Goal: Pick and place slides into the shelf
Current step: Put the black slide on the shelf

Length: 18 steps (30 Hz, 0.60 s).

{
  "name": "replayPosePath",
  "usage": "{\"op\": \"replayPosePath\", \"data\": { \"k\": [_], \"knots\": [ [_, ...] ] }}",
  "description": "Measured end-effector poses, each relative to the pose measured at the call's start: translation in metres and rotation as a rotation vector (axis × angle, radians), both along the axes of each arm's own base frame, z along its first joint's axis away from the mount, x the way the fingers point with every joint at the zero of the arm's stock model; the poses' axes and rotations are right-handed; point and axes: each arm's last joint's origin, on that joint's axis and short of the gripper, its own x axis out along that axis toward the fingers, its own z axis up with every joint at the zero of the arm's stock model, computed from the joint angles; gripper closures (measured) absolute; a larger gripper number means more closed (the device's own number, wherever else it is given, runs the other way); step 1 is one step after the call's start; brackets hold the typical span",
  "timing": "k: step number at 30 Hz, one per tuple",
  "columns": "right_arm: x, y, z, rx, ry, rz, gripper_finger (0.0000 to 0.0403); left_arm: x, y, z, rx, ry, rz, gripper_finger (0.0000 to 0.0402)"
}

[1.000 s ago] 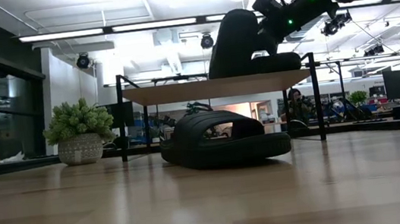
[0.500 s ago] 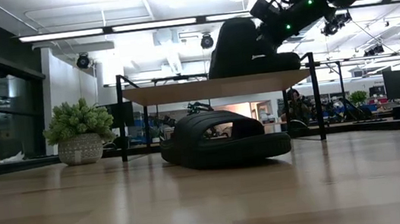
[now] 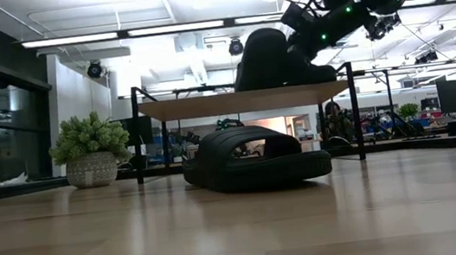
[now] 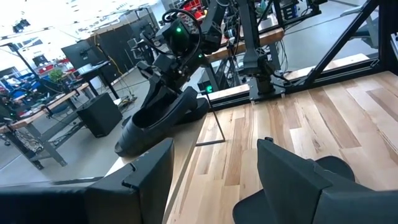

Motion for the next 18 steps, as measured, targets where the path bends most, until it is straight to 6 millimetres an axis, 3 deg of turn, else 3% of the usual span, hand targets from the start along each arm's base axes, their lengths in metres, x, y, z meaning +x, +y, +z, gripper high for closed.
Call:
{"op": "replayPosePath", "data": {
  "k": [4,12,18],
  "knots": [
    [-0.0014,0.0006,0.0011,0.0,0.0,-0.014,0.039,-0.0001,0.0,0.0,0.0,0.0,0.0,0.019],
    [-0.0019,0.0005,0.0,0.018,-0.006,-0.037,0.0292,-0.0001,0.0001,0.0,0.0,0.0,0.0,0.019],
    [0.0011,0.0061,0.0011,-0.011,0.008,-0.066,0.0242,0.0,0.0,0.0,0.0,0.0,0.0,0.019]
  ]
}}
